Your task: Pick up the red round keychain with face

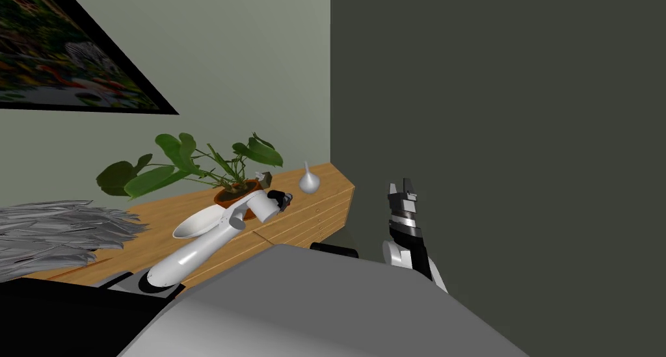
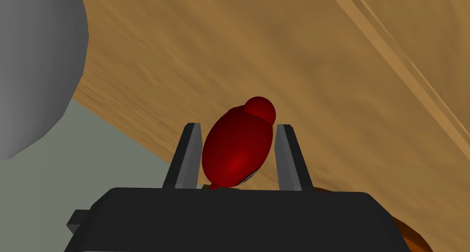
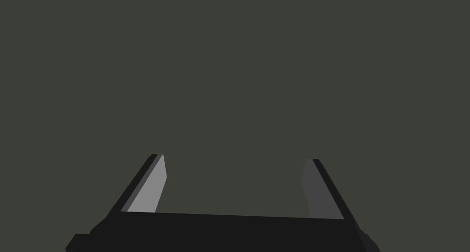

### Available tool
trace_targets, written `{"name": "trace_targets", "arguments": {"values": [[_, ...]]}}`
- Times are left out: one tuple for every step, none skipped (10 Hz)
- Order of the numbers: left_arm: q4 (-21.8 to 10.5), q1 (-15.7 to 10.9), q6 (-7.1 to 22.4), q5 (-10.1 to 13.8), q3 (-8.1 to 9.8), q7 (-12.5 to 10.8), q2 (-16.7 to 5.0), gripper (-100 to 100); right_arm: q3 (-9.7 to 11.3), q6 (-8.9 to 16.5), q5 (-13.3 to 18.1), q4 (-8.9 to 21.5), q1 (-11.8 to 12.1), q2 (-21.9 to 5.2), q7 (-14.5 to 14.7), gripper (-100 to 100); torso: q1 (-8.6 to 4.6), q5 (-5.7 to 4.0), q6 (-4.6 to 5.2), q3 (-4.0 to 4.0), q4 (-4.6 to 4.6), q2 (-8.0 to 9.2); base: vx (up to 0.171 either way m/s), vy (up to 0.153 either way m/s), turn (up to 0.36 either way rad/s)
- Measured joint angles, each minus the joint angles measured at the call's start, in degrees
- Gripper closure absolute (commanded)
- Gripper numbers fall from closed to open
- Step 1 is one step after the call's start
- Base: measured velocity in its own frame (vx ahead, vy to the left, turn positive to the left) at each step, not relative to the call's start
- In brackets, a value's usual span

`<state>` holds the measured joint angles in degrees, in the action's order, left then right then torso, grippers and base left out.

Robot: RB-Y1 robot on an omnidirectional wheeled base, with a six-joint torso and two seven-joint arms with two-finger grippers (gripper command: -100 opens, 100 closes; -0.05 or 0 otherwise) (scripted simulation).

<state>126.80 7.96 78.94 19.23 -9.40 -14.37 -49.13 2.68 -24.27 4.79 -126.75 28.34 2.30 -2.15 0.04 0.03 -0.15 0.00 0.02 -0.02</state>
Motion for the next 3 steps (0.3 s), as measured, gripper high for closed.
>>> {"name": "trace_targets", "arguments": {"values": [[1.24,0.28,0.72,0.28,0.17,-0.36,-0.39,100,0.0,0.0,0.0,0.0,0.0,0.0,0.0,0,0.0,0.0,-0.01,0.0,-0.01,0.01,0.005,0.003,0.041],[2.13,0.17,1.5,0.57,0.16,-0.68,-0.68,100,0.0,0.0,0.0,0.0,0.0,0.0,0.0,0,0.0,0.0,0.01,0.0,-0.01,0.0,0.0,0.0,0.0],[2.23,0.14,1.68,0.6,0.16,-0.75,-0.7,0,0.0,0.0,0.0,0.0,0.0,0.0,0.0,0,0.0,0.01,0.02,-0.02,-0.02,-0.01,0.0,0.0,0.0]]}}
